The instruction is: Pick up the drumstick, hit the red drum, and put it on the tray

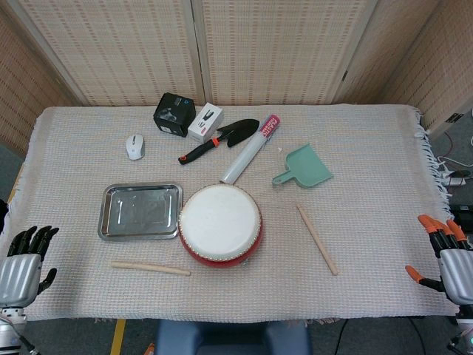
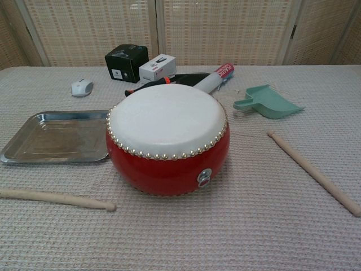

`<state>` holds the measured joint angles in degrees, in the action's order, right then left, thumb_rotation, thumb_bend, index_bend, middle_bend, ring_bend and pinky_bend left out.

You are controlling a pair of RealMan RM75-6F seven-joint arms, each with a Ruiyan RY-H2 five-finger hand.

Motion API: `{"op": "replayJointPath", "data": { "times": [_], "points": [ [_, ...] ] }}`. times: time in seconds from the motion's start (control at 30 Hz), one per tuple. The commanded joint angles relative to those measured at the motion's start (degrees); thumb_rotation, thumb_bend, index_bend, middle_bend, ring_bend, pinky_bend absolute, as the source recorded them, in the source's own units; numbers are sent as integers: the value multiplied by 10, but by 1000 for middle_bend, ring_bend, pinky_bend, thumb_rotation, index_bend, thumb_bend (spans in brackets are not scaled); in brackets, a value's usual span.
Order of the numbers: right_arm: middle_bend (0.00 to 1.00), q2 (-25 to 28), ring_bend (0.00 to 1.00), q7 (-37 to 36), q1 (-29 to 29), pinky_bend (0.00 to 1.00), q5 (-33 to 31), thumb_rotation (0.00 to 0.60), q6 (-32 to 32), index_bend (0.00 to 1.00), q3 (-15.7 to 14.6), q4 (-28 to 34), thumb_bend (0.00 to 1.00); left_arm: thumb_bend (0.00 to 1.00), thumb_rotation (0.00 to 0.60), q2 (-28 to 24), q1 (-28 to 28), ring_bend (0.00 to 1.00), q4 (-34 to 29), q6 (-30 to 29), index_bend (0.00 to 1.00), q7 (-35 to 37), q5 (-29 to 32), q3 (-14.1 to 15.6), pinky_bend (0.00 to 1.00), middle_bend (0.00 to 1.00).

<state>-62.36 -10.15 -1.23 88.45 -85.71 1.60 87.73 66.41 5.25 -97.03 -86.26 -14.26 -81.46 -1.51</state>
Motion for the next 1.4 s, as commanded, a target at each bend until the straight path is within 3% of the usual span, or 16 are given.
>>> {"op": "replayJointPath", "data": {
  "times": [0.03, 0.43, 0.7, 0.8, 1.17, 1.4],
  "points": [
    [69, 3, 0, 2, 0, 54, 1, 600, 1, 57, -2, 4, 183, 250, 600, 0, -3, 65, -1, -3, 158, 3, -3, 1, 95, 120],
    [69, 8, 0, -6, 10, 54, 19, 600, -29, 58, -5, 7, 182, 251, 600, 5, -4, 98, 7, 0, 192, 61, -25, 1, 96, 136],
    [69, 12, 0, -11, 6, 54, 35, 600, -35, 57, -6, 6, 183, 360, 600, 13, 55, 152, 6, 87, 371, 115, -57, 1, 106, 215],
    [69, 14, 0, -12, 8, 54, 34, 600, -38, 58, -7, 5, 183, 396, 600, 28, 78, 152, 6, 126, 397, 118, -59, 3, 107, 218],
    [69, 13, 0, -15, 10, 54, 33, 600, -42, 58, -7, 3, 183, 359, 600, 116, 140, 139, -2, 233, 367, 46, -2, -4, 101, 197],
    [69, 14, 0, -12, 11, 54, 28, 600, -41, 57, -7, 5, 182, 356, 600, 157, 155, 114, 1, 252, 379, -2, 31, -2, 92, 186]
  ]
}}
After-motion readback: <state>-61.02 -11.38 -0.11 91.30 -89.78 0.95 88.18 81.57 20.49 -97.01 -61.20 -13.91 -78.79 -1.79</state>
